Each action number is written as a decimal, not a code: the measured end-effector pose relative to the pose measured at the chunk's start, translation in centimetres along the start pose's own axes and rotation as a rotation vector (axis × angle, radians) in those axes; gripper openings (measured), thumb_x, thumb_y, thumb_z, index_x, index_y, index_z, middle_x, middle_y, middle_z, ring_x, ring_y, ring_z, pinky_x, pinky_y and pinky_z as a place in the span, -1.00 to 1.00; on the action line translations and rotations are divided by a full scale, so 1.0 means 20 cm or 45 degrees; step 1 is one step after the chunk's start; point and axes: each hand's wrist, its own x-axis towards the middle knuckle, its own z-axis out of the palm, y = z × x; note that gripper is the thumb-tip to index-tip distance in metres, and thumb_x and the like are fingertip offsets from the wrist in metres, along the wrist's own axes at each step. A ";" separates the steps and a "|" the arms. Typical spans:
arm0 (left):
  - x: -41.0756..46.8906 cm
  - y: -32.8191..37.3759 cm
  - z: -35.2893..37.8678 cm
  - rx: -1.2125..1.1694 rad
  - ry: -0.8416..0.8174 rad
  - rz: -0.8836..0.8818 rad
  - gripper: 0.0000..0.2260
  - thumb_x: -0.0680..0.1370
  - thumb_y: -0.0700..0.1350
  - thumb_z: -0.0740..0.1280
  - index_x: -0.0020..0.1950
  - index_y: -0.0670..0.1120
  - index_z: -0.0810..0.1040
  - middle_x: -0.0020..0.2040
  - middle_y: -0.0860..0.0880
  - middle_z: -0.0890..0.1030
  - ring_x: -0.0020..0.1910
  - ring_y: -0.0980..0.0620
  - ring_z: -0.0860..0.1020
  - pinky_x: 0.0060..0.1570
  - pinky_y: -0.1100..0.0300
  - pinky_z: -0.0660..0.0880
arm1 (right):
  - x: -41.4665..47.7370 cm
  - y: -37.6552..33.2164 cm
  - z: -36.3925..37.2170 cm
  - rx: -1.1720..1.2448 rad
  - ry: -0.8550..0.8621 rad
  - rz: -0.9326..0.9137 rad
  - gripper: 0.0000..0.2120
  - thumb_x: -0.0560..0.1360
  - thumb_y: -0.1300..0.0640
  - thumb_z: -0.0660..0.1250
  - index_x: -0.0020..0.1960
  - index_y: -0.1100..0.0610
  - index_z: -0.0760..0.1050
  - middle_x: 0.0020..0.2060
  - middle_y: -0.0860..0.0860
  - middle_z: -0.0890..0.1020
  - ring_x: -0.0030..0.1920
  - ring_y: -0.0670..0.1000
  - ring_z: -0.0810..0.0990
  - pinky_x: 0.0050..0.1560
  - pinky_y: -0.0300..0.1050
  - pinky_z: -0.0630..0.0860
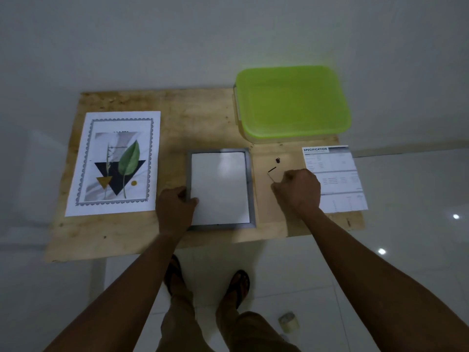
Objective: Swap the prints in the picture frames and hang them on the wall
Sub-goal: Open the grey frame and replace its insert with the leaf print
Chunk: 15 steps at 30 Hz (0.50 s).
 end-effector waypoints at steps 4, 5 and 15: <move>-0.01 0.03 -0.02 -0.125 -0.002 -0.098 -0.61 0.50 -0.11 0.49 0.28 -0.22 0.59 0.21 -0.19 0.63 0.21 -0.13 0.58 0.13 0.27 0.34 | -0.05 -0.04 -0.08 0.209 0.076 0.033 -0.65 0.27 -0.01 0.51 -0.10 0.25 0.66 -0.26 0.16 0.68 -0.18 0.15 0.65 -0.13 -0.04 0.57; -0.01 0.02 -0.03 -0.139 -0.004 -0.111 -0.63 0.51 -0.12 0.48 0.28 -0.22 0.59 0.22 -0.18 0.63 0.22 -0.12 0.58 0.14 0.29 0.33 | -0.07 -0.06 -0.11 0.274 0.101 0.056 -0.63 0.28 0.02 0.52 -0.06 0.27 0.66 -0.25 0.15 0.69 -0.15 0.16 0.65 -0.11 -0.03 0.55; 0.00 -0.01 -0.07 -0.182 -0.046 -0.118 -0.67 0.49 -0.11 0.49 0.24 -0.12 0.64 0.12 -0.09 0.69 0.11 -0.04 0.63 0.09 0.28 0.42 | -0.25 -0.31 -0.06 0.398 0.026 -0.115 -0.64 0.28 -0.06 0.55 -0.01 0.10 0.70 -0.20 0.01 0.68 -0.11 0.05 0.64 -0.06 -0.07 0.54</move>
